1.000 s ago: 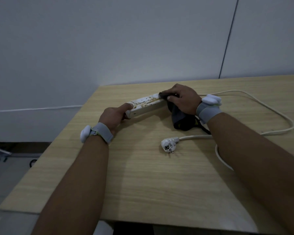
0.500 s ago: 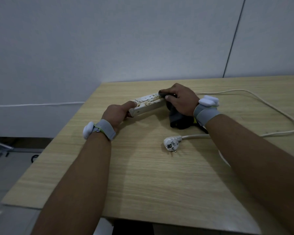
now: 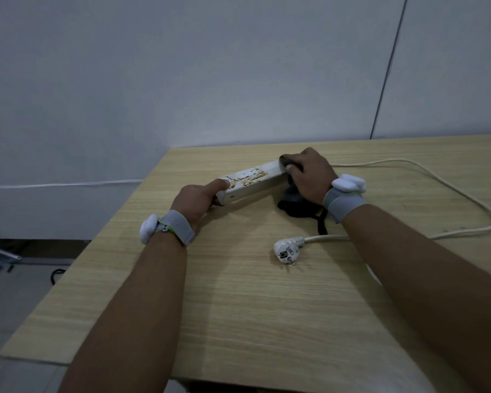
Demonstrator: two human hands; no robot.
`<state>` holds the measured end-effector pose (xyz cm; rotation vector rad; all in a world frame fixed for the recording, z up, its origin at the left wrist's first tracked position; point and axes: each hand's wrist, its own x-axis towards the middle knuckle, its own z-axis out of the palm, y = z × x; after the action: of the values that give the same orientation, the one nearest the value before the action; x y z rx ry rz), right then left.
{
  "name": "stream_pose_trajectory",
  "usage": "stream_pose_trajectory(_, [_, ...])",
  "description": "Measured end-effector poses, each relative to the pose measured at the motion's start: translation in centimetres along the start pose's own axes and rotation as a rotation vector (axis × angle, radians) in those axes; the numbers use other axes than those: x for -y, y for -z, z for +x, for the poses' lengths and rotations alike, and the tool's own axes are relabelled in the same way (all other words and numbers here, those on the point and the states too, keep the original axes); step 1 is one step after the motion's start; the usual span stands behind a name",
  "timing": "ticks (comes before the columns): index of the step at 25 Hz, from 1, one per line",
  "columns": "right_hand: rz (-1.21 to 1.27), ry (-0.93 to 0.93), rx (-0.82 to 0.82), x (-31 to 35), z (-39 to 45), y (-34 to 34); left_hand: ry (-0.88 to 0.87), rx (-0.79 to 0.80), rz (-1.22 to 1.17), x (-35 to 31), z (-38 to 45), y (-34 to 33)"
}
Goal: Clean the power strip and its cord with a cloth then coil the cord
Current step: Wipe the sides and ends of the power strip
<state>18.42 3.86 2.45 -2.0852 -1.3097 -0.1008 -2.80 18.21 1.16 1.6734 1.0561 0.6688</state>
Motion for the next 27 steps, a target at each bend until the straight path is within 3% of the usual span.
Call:
stream_pose_trajectory(4, [0.045,0.202,0.099,1.5,-0.6,-0.6,0.006,0.001,-0.008,0.0,-0.2,0.1])
stream_pose_trajectory(6, [-0.016,0.151,0.063,0.6,-0.1,-0.3,0.009,0.006,-0.016,-0.1,-0.4,0.0])
stream_pose_trajectory(10, [-0.135,-0.145,-0.084,-2.0,0.4,0.5,0.009,0.003,-0.008,-0.2,-0.4,-0.1])
stream_pose_trajectory(17, [0.003,0.15,0.062,0.8,-0.4,0.1,0.025,0.007,-0.016,0.0,-0.3,0.0])
stream_pose_trajectory(22, [-0.162,-0.048,-0.099,-1.1,0.3,0.9,0.017,0.011,-0.007,-0.1,-0.1,0.0])
stream_pose_trajectory(27, [-0.143,0.254,0.056,1.0,-0.1,0.2,0.026,-0.001,-0.006,-0.2,-0.5,0.0])
